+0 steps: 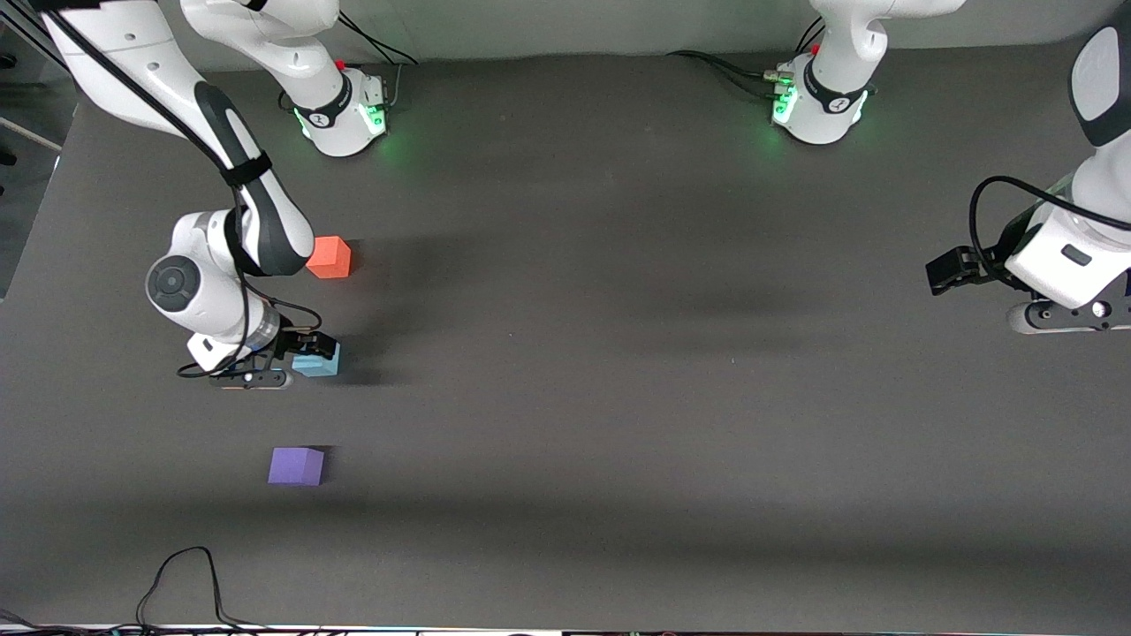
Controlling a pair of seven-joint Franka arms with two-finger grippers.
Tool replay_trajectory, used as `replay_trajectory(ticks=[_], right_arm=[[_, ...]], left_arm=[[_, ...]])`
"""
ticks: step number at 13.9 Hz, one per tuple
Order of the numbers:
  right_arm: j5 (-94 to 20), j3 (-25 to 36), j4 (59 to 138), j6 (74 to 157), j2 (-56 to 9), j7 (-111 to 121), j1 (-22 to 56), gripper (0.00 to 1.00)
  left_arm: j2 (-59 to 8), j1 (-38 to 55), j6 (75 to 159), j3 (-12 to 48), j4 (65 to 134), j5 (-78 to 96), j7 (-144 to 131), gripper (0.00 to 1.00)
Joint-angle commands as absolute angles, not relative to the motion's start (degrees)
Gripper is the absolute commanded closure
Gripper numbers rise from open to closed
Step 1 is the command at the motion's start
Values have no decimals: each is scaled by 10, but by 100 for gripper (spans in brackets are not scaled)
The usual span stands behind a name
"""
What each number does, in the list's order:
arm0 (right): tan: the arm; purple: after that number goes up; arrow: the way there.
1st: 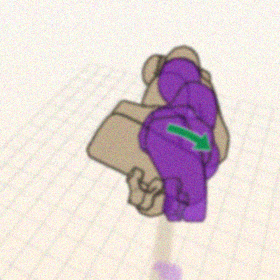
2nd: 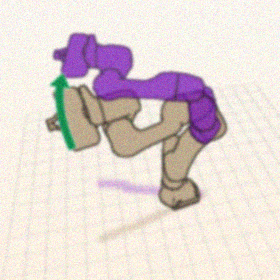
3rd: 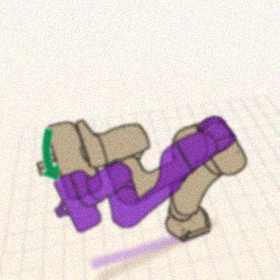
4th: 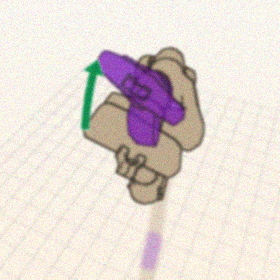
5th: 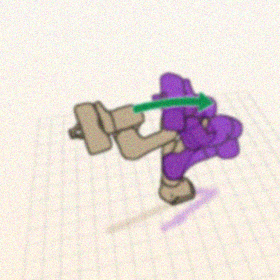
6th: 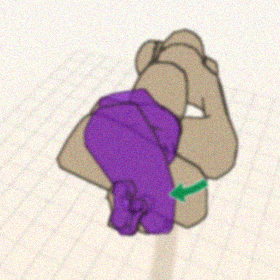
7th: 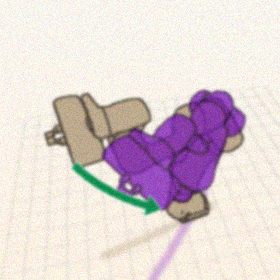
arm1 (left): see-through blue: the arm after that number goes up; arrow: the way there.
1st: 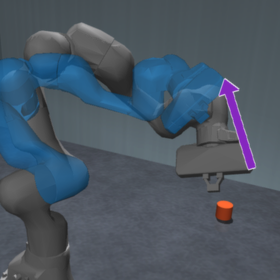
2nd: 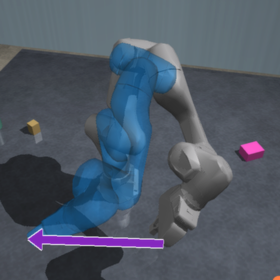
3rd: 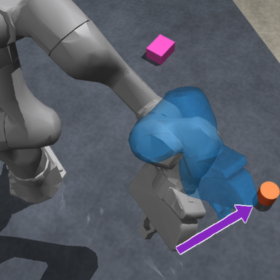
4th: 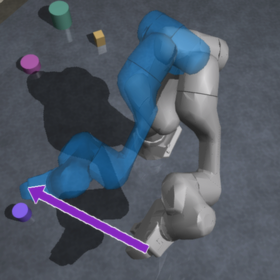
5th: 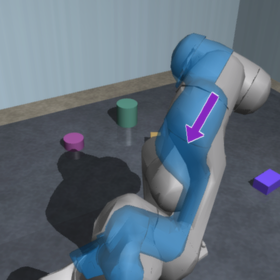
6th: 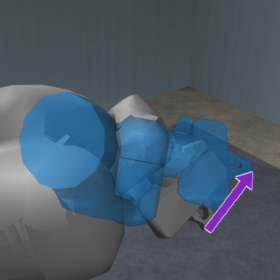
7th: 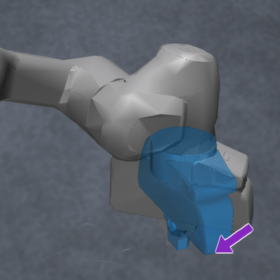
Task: Place blue block between orange and purple blocks
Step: 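Open the right gripper and lift it off the blue block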
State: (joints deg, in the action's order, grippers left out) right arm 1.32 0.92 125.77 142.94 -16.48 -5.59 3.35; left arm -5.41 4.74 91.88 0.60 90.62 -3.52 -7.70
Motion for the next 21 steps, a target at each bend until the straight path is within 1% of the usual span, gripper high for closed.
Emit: replay_trajectory(ticks=[1,4,5,7,8,9,10,11,13,14,15,18,21], right_arm=[[1,10,1267,1375,-60,-48,23,0],[1,10,1263,1294,53,-41,13,0],[1,9,1253,1256,89,-40,11,0],[1,6,1223,1173,141,-40,11,0],[-3,8,1193,1124,148,-44,10,0],[-14,11,1151,1074,138,-45,8,0],[-54,13,1118,1033,130,-40,-2,0],[-76,9,1100,1010,133,-39,-14,0],[-75,-2,1062,961,139,-42,-13,0],[-56,-11,1045,932,139,-42,-16,0],[-21,-16,1040,915,140,-40,-16,0],[-12,-17,1043,877,152,-39,-16,0],[-7,-16,1068,876,184,-39,-16,0]], left_arm=[[-58,51,909,3,885,-30,-69,0],[-54,52,912,3,883,-26,-73,0],[-49,52,910,4,885,-23,-74,0],[-33,52,905,4,892,-22,-75,0],[-17,51,910,10,903,-22,-75,0],[-11,51,914,11,909,-22,-76,0],[-9,51,915,11,911,-22,-76,0],[-7,51,923,11,918,-22,-76,0],[1,51,940,11,933,-23,-76,0],[2,52,942,11,934,-24,-76,0],[1,52,942,11,933,-24,-75,0],[-3,52,932,11,919,-26,-68,0],[-11,60,913,16,901,-31,-76,0]])
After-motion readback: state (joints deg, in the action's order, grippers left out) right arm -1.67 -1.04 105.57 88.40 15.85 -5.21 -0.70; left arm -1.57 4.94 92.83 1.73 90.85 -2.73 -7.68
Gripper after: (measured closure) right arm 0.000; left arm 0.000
